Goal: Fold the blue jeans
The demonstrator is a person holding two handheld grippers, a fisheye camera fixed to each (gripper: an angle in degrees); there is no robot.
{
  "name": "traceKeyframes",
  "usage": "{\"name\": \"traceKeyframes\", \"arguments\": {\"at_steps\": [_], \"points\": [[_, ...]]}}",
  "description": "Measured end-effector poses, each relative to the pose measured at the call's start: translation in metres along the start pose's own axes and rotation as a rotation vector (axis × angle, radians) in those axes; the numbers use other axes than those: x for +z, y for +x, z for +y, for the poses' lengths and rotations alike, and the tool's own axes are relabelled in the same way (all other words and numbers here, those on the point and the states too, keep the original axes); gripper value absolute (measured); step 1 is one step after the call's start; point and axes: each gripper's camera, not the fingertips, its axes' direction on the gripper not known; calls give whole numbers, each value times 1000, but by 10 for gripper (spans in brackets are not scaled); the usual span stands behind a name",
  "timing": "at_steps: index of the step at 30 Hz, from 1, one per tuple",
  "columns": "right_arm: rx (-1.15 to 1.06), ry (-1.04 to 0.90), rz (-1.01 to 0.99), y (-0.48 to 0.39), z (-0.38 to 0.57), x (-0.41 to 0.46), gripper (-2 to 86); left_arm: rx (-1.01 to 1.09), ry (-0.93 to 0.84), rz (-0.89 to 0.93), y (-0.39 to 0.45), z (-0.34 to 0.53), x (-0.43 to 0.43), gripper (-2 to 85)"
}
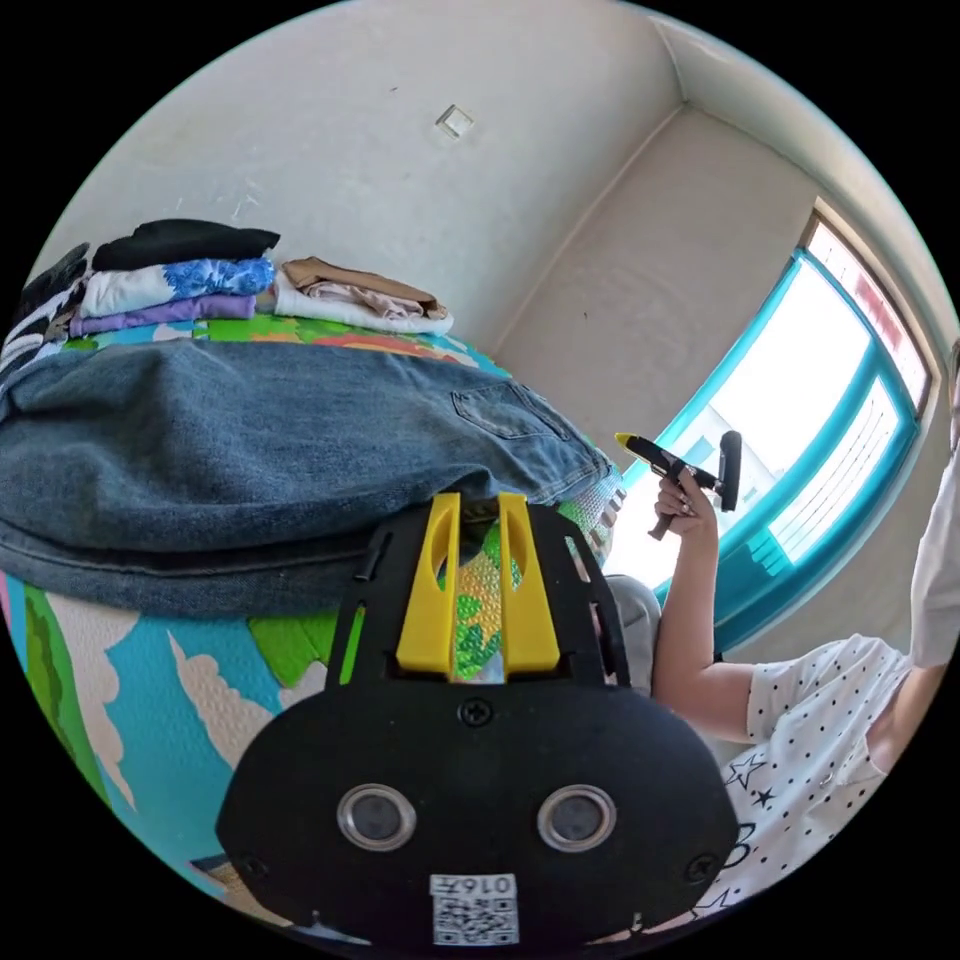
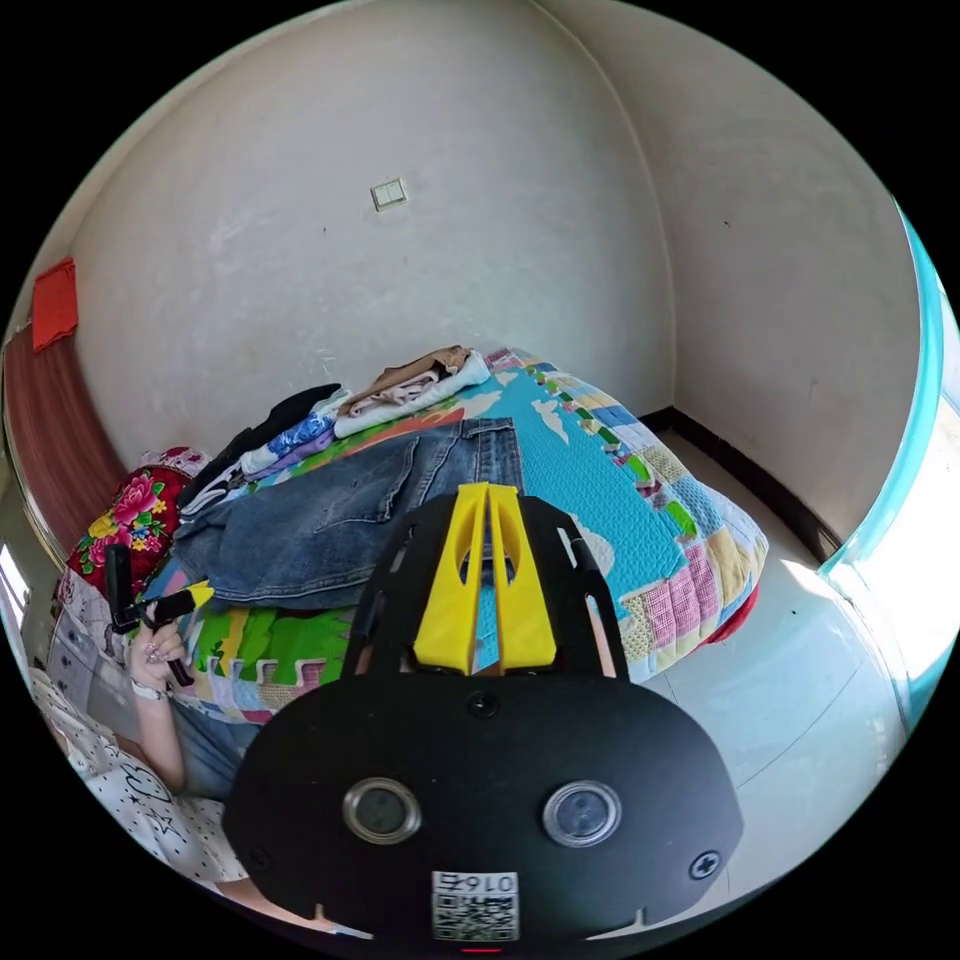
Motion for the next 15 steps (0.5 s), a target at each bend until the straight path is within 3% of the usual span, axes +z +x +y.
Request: {"name": "traceKeyframes", "arguments": {"at_steps": [6, 10, 15], "points": [[-188, -46, -25, -44, 3, 32, -3, 225, -14, -127, 34, 26, -10, 46], [-407, -220, -53, -82, 15, 76, -4, 248, -92, -177, 40, 36, -3, 43], [-375, -355, -41, -78, 25, 111, -5, 241, -133, -181, 40, 48, -5, 42]]}}
